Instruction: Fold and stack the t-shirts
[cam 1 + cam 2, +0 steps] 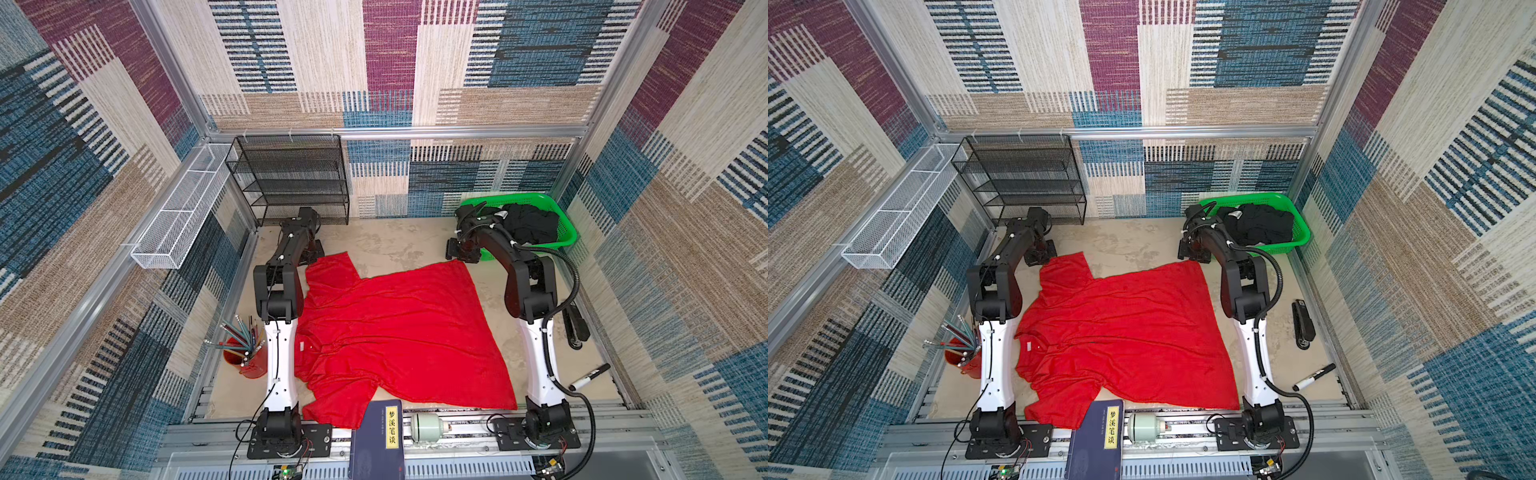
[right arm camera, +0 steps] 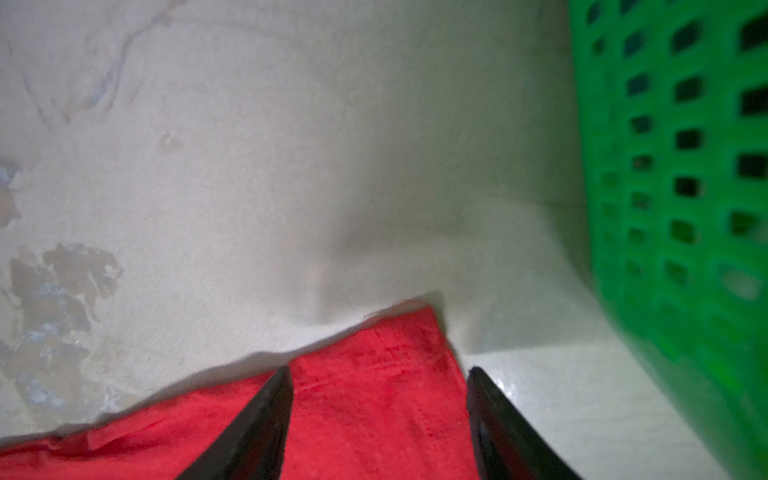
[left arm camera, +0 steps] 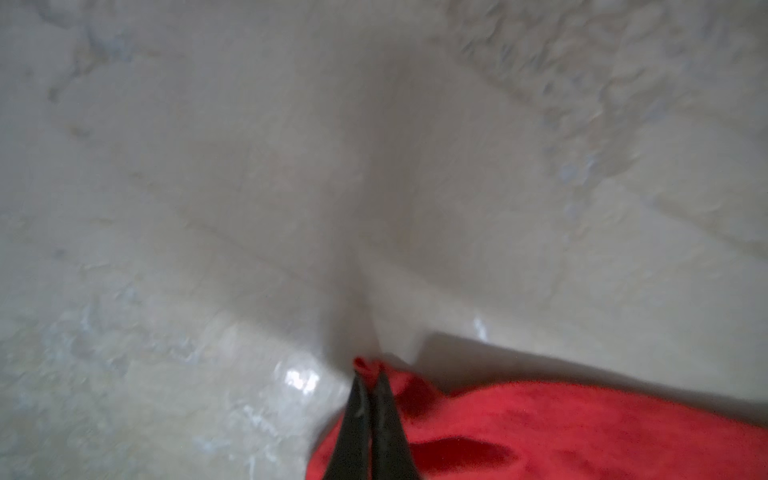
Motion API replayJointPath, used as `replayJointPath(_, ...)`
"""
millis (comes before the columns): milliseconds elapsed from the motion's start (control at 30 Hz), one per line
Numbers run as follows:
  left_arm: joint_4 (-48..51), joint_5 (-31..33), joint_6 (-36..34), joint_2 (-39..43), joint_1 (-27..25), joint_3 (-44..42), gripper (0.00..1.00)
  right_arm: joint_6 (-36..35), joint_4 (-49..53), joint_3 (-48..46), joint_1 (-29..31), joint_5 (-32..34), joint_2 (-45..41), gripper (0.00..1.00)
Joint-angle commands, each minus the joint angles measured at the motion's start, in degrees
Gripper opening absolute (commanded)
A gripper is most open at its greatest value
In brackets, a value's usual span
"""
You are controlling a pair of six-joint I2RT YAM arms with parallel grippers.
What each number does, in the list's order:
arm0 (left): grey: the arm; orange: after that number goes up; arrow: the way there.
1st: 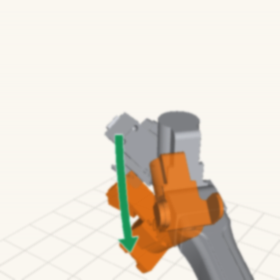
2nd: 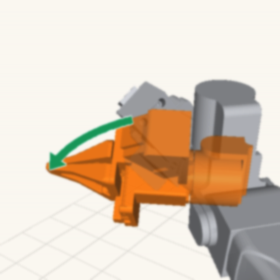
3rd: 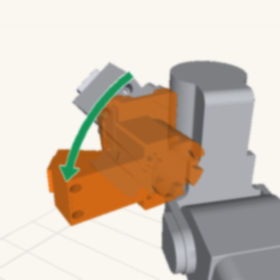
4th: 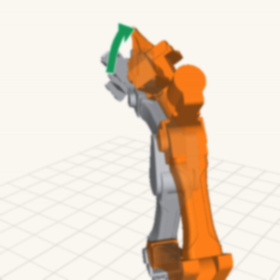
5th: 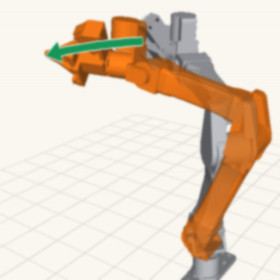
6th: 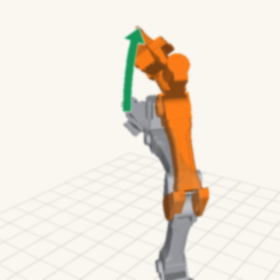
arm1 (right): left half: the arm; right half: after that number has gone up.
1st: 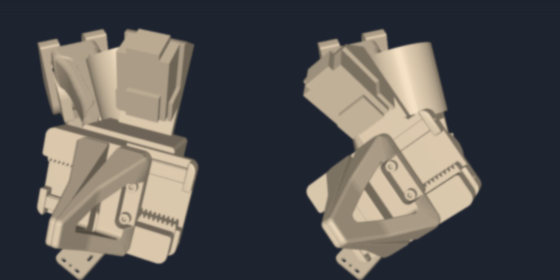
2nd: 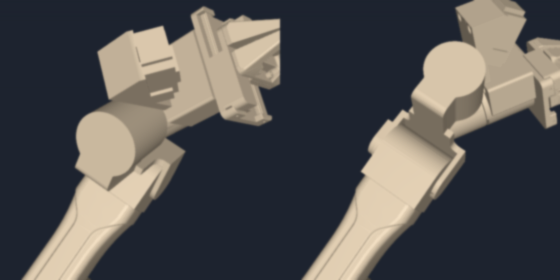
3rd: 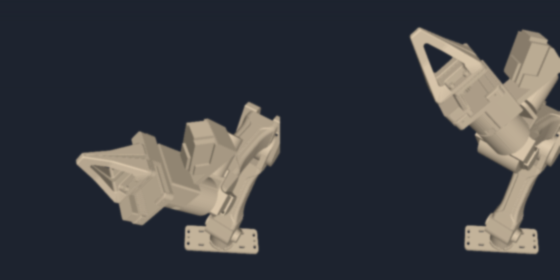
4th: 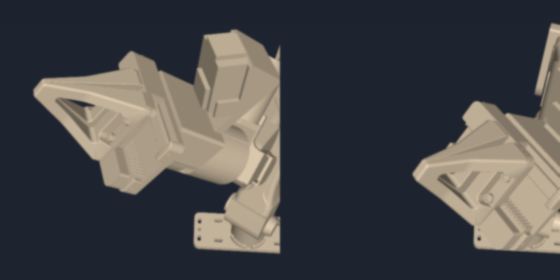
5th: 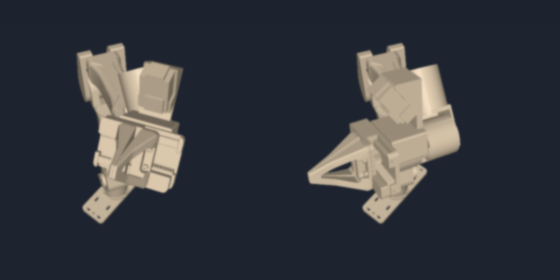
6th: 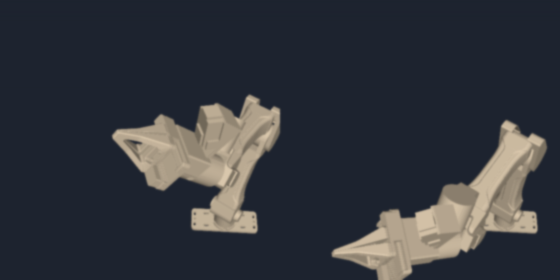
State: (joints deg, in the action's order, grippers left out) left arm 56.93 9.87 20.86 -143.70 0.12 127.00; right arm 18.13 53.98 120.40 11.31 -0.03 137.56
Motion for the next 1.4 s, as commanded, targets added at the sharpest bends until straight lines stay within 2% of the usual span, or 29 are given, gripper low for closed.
replayJointPath(0, 6.49, -1.88, -1.00, 0.76, 0.39, -4.69, 0.00, 2.11, -1.05, -1.64, -0.59, 0.48, -1.03, 0.68)
replayJointPath(167, 3.21, -3.15, 0.51, 6.69, 0.65, -9.00, 0.00, 2.01, -1.79, -1.75, -0.59, 0.17, -0.80, 0.67)
replayJointPath(267, 0.30, -4.56, 1.68, 11.54, 0.67, -12.54, 0.00, 2.07, -1.43, -0.19, -0.59, -0.14, 0.15, 0.60)
replayJointPath(467, -0.83, -5.27, 2.87, 17.63, 0.75, -15.09, 0.00, 1.82, -0.89, 1.16, -0.59, -1.46, 2.03, 0.52)
replayJointPath(633, -0.68, -5.46, 3.08, 21.00, 1.02, -16.14, 0.00, 1.74, 0.56, 3.17, -0.59, -0.07, 3.75, 0.52)
replayJointPath(833, -4.97, -10.32, 4.09, 27.27, 1.37, -20.82, 0.00, 0.38, -1.48, 1.15, -0.32, 3.78, 2.31, 0.51)
replayJointPath(1033, -6.21, -15.03, 5.09, 27.77, 1.37, -22.38, 0.00, 0.75, -9.81, -4.59, -0.21, 4.20, -3.08, 0.52)
replayJointPath(1367, -7.83, -16.46, 6.03, 29.15, 1.29, -26.52, 0.00, -3.06, -17.76, -9.66, 1.08, 12.84, -8.78, 0.51)
